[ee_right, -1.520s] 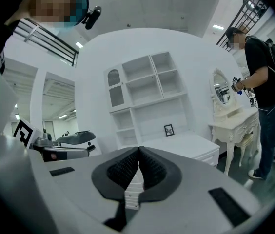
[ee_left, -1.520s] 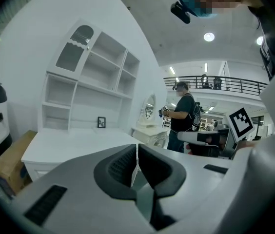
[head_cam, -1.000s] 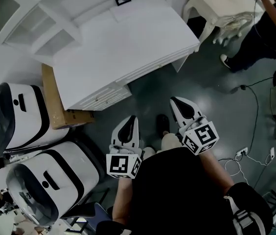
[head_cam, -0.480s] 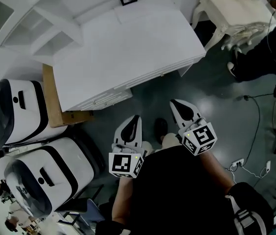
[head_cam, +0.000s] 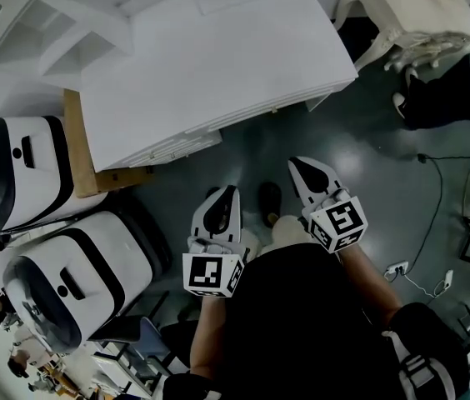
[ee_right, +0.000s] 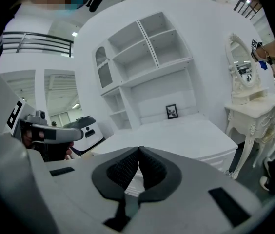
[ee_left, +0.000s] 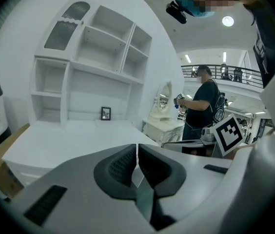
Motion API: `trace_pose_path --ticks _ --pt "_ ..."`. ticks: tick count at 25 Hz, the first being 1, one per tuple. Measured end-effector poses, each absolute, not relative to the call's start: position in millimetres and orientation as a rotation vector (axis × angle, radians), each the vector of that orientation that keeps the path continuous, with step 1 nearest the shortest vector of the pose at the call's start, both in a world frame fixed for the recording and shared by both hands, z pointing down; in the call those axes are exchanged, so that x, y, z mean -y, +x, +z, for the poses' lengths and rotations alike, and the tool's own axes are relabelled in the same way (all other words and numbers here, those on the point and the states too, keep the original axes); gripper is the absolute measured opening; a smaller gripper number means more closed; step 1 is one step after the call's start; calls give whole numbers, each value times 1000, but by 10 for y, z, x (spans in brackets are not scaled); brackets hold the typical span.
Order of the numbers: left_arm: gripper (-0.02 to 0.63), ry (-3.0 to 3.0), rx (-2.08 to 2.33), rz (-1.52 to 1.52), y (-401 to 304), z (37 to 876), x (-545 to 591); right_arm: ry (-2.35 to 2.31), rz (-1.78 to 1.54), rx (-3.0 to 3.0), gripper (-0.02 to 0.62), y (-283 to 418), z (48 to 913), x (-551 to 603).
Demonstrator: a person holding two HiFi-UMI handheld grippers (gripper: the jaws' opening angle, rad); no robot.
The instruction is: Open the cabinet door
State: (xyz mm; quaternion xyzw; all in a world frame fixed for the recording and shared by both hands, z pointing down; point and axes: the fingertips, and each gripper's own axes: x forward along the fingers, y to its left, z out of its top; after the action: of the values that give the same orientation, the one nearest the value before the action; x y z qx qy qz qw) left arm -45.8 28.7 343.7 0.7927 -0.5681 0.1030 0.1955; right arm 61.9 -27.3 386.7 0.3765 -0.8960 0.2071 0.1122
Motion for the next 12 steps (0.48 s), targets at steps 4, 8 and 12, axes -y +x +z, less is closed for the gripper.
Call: trace_pose_path --ticks 4,8,12 --pt "31 2198 1566 313 -450 3574 -282 1111 615 2579 17 633 4086 315" --pt "31 2196 1537 328 -421 3677 -207 1132 633 2538 18 655 4270 398" --pt "31 2205 1506 341 -351 3753 -117 1134 646 2505 29 675 4460 490"
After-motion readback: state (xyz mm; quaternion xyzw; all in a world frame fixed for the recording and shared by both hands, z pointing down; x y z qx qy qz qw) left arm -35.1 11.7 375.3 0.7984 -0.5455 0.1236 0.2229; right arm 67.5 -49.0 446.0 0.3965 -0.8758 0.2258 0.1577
